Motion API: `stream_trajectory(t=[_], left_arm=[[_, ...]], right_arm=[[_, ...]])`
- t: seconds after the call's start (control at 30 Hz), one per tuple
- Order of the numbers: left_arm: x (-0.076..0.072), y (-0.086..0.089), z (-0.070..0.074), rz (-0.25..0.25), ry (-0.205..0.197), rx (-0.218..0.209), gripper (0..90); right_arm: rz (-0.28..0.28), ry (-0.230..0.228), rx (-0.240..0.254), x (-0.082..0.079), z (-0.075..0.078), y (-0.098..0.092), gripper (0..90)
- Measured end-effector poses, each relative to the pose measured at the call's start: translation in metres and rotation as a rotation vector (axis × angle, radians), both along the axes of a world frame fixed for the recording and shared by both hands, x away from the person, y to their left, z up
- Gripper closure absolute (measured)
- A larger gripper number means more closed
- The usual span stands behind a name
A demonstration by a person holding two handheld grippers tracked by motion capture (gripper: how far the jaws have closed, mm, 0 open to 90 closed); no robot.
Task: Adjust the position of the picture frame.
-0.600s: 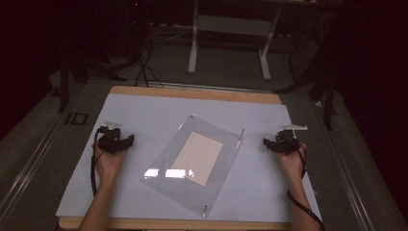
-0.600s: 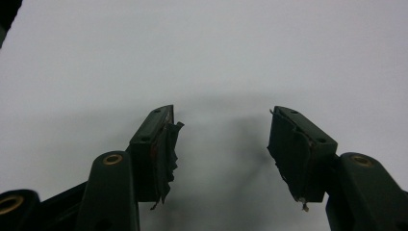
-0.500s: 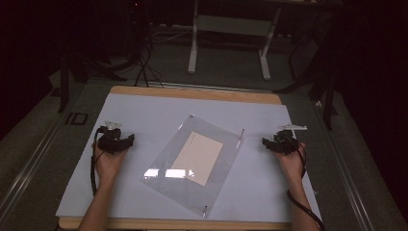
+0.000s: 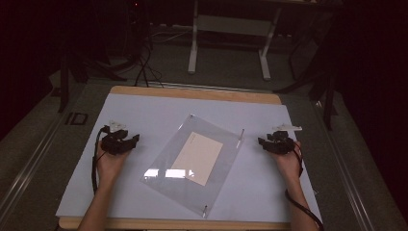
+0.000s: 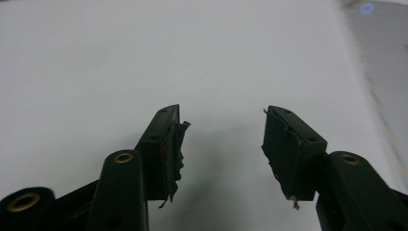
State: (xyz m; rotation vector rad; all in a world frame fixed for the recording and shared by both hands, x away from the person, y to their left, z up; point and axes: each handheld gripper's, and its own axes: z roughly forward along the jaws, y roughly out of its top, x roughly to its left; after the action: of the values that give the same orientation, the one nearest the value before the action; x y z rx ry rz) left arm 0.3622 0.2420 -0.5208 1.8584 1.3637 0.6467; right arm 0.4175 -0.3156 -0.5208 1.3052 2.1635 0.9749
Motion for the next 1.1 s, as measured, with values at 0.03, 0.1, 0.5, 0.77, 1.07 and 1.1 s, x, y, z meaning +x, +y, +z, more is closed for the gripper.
stream_trajectory(t=[0.03, 0.1, 0.5, 0.77, 1.07, 1.1], left_arm=[[-0.001, -0.001, 0.001, -0.008, -0.005, 0.000, 48.6], [-0.001, -0.002, 0.002, -0.018, -0.007, 0.003, 48.8], [-0.005, -0.007, 0.005, -0.062, -0.016, -0.007, 50.0], [-0.009, -0.013, 0.011, -0.115, -0.028, -0.017, 50.1], [-0.014, -0.025, 0.015, -0.182, -0.040, -0.013, 49.6], [-0.014, -0.026, 0.015, -0.185, -0.036, -0.013, 49.6]], right_arm=[[0.005, -0.004, -0.001, 0.000, 0.001, 0.002, 53.1], [0.019, -0.012, 0.003, -0.001, 0.002, 0.005, 54.3], [0.077, -0.028, 0.036, -0.003, 0.006, 0.021, 57.3], [0.144, -0.049, 0.017, -0.005, 0.008, 0.039, 63.2], [0.187, -0.058, 0.038, 0.004, 0.008, 0.062, 67.8], [0.187, -0.056, 0.040, 0.006, 0.007, 0.064, 68.5]])
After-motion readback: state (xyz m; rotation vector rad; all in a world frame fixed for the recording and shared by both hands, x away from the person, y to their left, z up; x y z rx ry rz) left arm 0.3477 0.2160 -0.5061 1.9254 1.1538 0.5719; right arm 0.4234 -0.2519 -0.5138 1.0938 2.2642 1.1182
